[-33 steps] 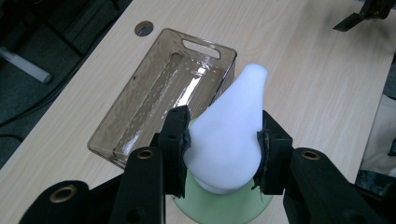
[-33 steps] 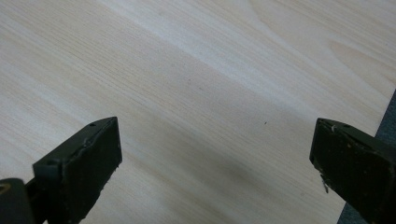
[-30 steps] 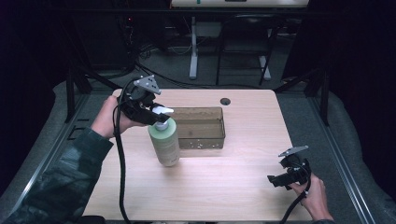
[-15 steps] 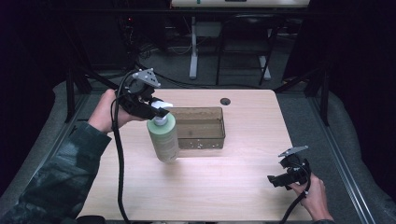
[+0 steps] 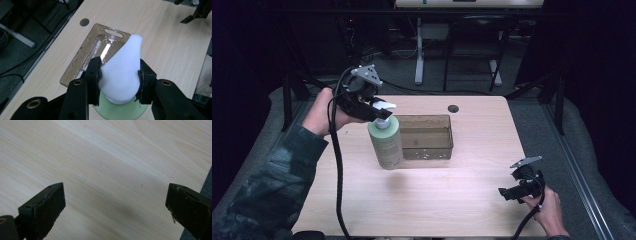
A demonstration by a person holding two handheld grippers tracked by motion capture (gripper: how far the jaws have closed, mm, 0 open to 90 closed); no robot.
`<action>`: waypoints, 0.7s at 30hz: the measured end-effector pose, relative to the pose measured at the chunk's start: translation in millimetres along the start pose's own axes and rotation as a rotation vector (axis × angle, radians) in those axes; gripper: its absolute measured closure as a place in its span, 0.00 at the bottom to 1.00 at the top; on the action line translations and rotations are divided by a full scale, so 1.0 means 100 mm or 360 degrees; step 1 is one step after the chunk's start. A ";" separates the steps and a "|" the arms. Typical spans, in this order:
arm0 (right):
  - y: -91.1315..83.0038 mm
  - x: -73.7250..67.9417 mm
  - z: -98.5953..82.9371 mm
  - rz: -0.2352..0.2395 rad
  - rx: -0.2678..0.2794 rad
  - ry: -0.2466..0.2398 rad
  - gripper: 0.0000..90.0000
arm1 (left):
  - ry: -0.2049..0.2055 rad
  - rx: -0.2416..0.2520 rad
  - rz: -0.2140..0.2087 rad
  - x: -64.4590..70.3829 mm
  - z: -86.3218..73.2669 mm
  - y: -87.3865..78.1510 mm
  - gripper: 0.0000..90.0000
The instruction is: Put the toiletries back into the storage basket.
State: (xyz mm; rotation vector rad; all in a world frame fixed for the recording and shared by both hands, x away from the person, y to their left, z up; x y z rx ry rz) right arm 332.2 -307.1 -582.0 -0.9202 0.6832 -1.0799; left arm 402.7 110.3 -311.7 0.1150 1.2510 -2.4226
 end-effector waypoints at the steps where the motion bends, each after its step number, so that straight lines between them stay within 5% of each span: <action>1: 0.00 0.00 0.00 0.0004 0.0000 0.0005 0.02 | -0.0003 0.0001 0.0004 -0.01 0.01 -0.01 0.69; 21: 0.01 0.00 -0.01 0.0002 -0.0004 0.0004 0.03 | -0.0019 -0.0011 0.0062 -0.22 0.14 -0.08 0.69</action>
Point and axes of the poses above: each handheld gripper's, and its own axes: y roughly forward along the jaws, z roughly out of its top, x roughly to its right, the point moved 6 cm from there along y, roughly forward along the jaws, and after that the axes turned 9 degrees about y, right-handed, at the moved point
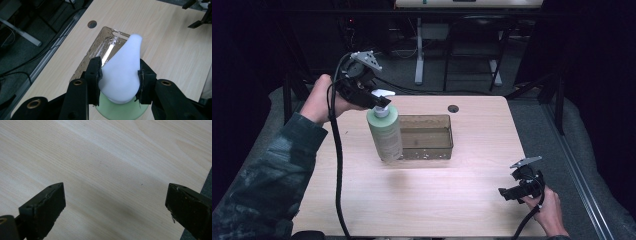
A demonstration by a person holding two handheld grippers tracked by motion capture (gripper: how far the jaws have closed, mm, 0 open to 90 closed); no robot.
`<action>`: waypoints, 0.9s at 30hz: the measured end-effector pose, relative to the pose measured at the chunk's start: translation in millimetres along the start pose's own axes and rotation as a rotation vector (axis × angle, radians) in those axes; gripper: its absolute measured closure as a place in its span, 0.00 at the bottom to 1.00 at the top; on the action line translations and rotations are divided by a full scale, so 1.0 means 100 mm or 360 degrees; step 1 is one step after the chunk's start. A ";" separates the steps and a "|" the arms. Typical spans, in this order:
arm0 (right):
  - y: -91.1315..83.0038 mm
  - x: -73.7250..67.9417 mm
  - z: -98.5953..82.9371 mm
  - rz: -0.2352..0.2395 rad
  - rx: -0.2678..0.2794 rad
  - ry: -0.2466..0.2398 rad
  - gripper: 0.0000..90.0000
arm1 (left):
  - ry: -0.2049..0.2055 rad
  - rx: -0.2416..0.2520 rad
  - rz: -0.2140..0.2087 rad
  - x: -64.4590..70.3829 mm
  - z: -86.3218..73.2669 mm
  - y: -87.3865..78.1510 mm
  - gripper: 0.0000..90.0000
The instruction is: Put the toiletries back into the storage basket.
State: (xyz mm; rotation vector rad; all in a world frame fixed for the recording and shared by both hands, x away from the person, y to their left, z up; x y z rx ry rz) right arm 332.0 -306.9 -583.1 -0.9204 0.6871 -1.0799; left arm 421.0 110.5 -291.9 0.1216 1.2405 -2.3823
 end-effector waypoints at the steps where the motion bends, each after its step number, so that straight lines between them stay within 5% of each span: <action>1: 0.00 0.00 0.00 0.0002 0.0001 -0.0005 0.03 | 0.0002 -0.0013 -0.0010 -0.01 0.01 -0.01 0.69; 27: 0.00 -0.01 -0.01 0.0002 -0.0002 0.0002 0.03 | -0.0097 -0.0029 0.0106 -0.31 0.13 0.06 0.69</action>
Point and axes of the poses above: each handheld gripper's, and its own axes: y roughly forward along the jaws, z roughly out of its top, x roughly to its right, the point moved 6 cm from there along y, roughly forward along the jaws, and after that the axes turned 9 degrees about y, right-handed, at the moved point
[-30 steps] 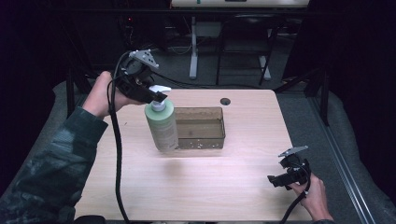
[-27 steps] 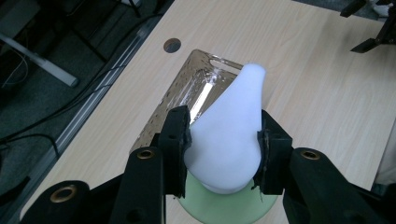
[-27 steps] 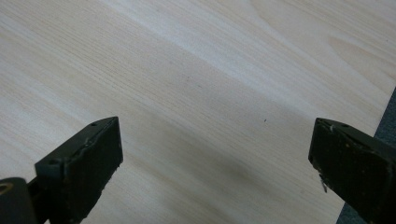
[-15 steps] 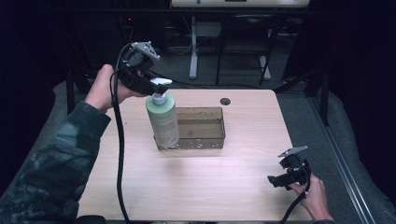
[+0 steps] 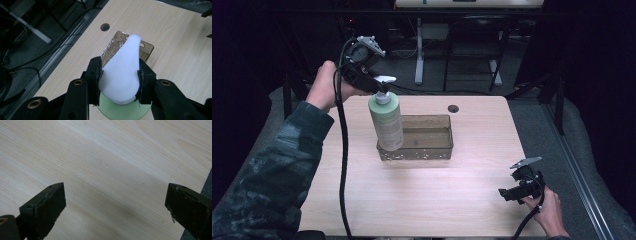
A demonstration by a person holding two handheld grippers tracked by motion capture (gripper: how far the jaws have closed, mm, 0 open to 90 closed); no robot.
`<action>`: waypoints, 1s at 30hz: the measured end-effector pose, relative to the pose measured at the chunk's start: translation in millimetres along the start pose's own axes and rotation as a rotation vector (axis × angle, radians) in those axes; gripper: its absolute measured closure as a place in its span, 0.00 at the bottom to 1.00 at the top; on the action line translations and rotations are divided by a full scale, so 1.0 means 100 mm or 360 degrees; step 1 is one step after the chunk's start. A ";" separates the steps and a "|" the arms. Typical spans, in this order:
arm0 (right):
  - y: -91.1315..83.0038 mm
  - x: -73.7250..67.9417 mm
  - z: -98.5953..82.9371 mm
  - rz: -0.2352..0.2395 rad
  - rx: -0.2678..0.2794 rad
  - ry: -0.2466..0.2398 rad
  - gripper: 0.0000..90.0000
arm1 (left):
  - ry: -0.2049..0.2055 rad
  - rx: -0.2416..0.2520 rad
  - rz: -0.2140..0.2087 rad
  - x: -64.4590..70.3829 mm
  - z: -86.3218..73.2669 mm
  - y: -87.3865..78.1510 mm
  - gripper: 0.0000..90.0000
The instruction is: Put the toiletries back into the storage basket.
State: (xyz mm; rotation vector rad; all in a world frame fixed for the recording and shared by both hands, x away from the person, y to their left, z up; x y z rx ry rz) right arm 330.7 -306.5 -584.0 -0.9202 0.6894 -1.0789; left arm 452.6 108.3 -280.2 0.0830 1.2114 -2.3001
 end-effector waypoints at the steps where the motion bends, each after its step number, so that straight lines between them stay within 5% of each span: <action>1: 0.00 0.00 0.00 -0.0001 -0.0003 0.0001 0.03 | 0.0002 -0.0011 0.0006 -0.02 0.00 0.01 0.69; 30: 0.00 0.00 -0.01 0.0004 -0.0007 0.0005 0.03 | -0.0089 -0.0071 0.0062 -0.31 0.08 0.23 0.69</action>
Point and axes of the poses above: each handheld gripper's, and its own axes: y roughly forward along the jaws, z roughly out of its top, x roughly to its right, the point moved 6 cm from there along y, roughly forward along the jaws, and after that the axes turned 9 degrees about y, right-handed, at the moved point
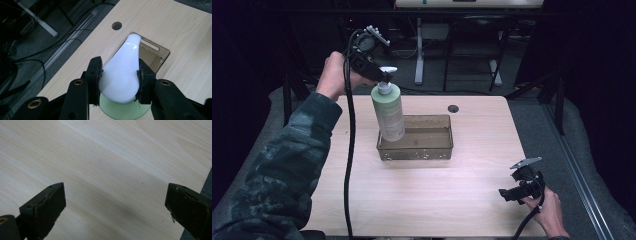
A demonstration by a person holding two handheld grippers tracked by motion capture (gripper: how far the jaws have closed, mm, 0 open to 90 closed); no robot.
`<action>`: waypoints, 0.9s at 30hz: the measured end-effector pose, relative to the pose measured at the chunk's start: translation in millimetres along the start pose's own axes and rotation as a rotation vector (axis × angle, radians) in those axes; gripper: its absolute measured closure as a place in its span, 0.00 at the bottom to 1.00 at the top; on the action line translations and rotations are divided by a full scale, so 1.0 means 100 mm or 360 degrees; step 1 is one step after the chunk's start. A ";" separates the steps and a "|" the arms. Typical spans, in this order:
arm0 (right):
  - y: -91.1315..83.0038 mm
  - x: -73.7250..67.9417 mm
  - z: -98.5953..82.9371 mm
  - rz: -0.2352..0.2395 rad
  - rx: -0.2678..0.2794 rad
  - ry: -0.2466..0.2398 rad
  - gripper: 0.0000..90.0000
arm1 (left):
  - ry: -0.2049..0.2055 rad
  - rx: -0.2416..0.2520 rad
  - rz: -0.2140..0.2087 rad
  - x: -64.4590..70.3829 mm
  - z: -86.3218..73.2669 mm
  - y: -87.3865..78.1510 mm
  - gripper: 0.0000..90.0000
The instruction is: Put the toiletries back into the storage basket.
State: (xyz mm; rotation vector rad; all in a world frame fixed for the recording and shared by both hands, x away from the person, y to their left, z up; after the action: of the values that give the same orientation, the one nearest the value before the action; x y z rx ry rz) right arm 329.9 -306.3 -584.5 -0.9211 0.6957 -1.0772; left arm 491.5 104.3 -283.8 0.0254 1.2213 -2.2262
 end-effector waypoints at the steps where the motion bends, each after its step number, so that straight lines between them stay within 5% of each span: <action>1: 0.00 0.00 0.00 -0.0002 0.0000 -0.0002 0.03 | 0.0004 -0.0007 0.0000 -0.01 0.00 0.00 0.69; 27: 0.00 0.01 0.00 -0.0010 0.0005 -0.0009 0.03 | -0.0084 -0.0009 0.0029 -0.12 -0.03 0.30 0.69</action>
State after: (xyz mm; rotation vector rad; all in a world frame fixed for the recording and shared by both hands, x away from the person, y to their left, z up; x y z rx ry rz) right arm 330.2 -307.2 -584.3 -0.9237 0.6864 -1.0807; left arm 515.4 100.4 -304.6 -0.0241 1.1942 -2.1940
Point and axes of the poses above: each handheld gripper's, and its own axes: y roughly forward along the jaws, z roughly out of its top, x roughly to its right, the point moved 6 cm from there along y, roughly forward along the jaws, and after that the axes turned 9 degrees about y, right-handed, at the moved point
